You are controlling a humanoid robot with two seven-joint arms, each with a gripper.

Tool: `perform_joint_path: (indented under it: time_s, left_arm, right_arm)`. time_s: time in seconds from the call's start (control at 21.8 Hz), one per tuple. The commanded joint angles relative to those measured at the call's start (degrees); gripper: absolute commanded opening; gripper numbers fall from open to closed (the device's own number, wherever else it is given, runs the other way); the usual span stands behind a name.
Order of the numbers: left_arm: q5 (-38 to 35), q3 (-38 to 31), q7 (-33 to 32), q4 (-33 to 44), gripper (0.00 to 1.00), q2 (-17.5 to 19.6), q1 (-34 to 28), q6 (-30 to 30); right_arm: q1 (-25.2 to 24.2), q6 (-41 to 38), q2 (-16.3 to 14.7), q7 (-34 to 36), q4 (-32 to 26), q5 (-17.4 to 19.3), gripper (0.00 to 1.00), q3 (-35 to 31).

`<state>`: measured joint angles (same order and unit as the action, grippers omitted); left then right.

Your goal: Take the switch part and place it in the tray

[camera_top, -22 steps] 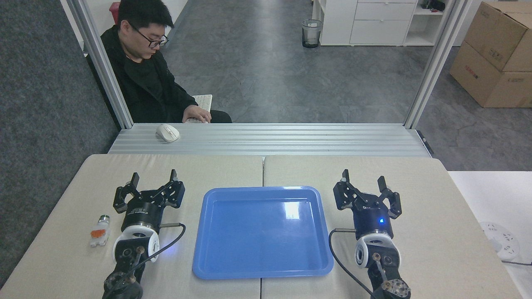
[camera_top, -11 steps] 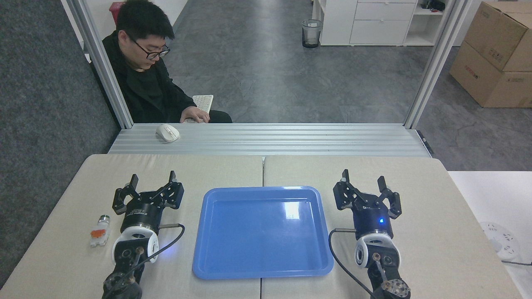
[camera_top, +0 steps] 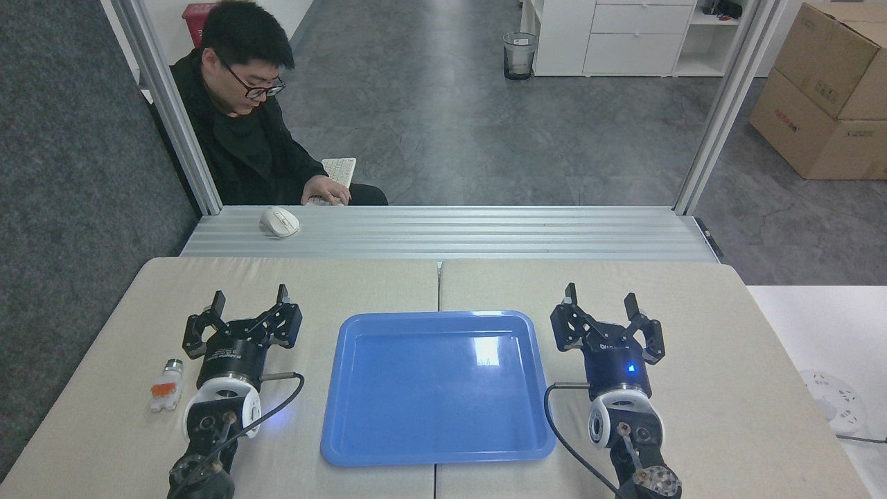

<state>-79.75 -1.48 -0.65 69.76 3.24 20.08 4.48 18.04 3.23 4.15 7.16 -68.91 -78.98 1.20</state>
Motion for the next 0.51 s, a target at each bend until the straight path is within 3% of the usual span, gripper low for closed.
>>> perform_joint_path:
  time_s: [0.0,0.46]
  left_arm:
    - [-0.1,-0.5,0.0,0.0,0.99,0.1,0.2,0.0]
    - [0.0,-0.5,0.0,-0.1,0.99,0.5,0.7,-0.1]
  right_arm:
    - [0.0,-0.1,-0.8,0.0,0.0,-0.2,1.0,1.7]
    - [0.2,0.0,-0.8,-2.7,0.0,-1.0,1.0,1.7]
